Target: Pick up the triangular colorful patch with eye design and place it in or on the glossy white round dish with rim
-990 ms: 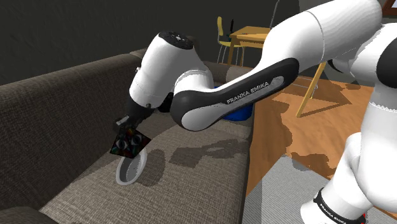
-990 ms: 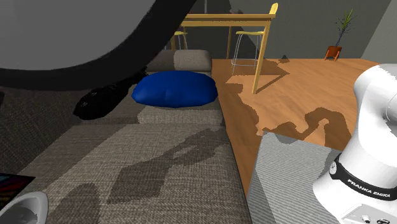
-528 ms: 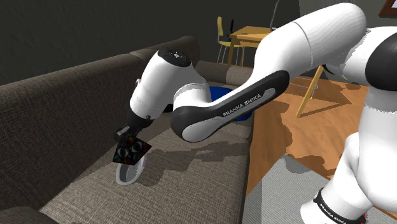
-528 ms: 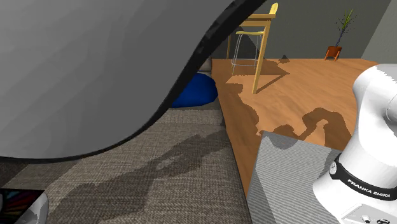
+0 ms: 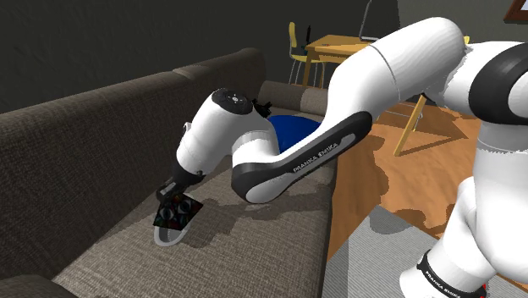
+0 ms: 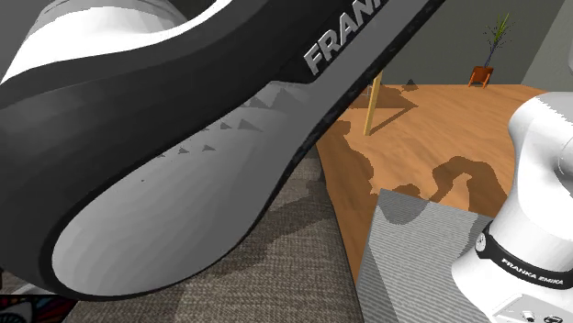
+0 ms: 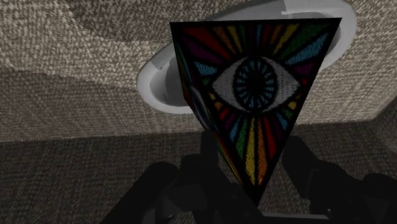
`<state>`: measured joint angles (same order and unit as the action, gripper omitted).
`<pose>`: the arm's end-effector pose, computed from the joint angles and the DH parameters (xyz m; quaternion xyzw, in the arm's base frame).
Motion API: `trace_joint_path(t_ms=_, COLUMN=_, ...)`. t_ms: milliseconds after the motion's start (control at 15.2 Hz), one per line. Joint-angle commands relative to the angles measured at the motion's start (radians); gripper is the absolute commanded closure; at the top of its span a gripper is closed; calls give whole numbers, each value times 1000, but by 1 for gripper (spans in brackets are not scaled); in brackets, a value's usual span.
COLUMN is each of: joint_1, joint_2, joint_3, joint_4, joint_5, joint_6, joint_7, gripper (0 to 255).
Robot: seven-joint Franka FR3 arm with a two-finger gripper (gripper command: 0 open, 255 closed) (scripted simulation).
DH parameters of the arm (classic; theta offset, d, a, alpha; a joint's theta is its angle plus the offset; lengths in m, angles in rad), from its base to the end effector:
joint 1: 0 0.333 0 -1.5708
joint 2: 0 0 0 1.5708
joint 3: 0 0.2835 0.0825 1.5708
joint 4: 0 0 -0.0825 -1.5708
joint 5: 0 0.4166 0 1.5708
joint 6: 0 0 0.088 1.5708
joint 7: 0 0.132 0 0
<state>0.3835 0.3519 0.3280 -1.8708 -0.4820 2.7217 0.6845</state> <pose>0.5263 0.4546 0.3208 -0.9451 -0.1757 -0.2609 0.0888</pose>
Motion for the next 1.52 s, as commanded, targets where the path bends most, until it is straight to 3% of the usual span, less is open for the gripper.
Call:
trace_joint_path(t_ms=0, joint_1=11, joint_2=18, joint_3=-15, joint_4=-7, joint_5=-24, joint_6=25, joint_7=22, gripper=255)
trace_joint_path(t_ms=528, joint_1=11, joint_2=18, joint_3=-14, joint_4=-7, joint_5=-24, joint_6=25, joint_7=22, gripper=255)
trace_joint_path(t_ms=594, joint_1=9, joint_2=16, joint_3=-13, joint_4=-7, joint_5=-22, joint_6=24, joint_7=20, gripper=0)
trace_joint_path(t_ms=924, joint_1=11, joint_2=18, joint_3=-14, joint_4=-7, joint_5=-24, joint_6=25, joint_7=22, gripper=0)
trace_joint_path(t_ms=1188, joint_1=-32, joint_2=-113, joint_3=38, joint_4=-84, joint_5=61, joint_6=-21, joint_7=-34, gripper=0)
trace_joint_path(t_ms=1452, joint_1=-31, joint_2=-113, joint_3=37, joint_4=-84, joint_5=62, joint_6=-21, joint_7=-35, gripper=0)
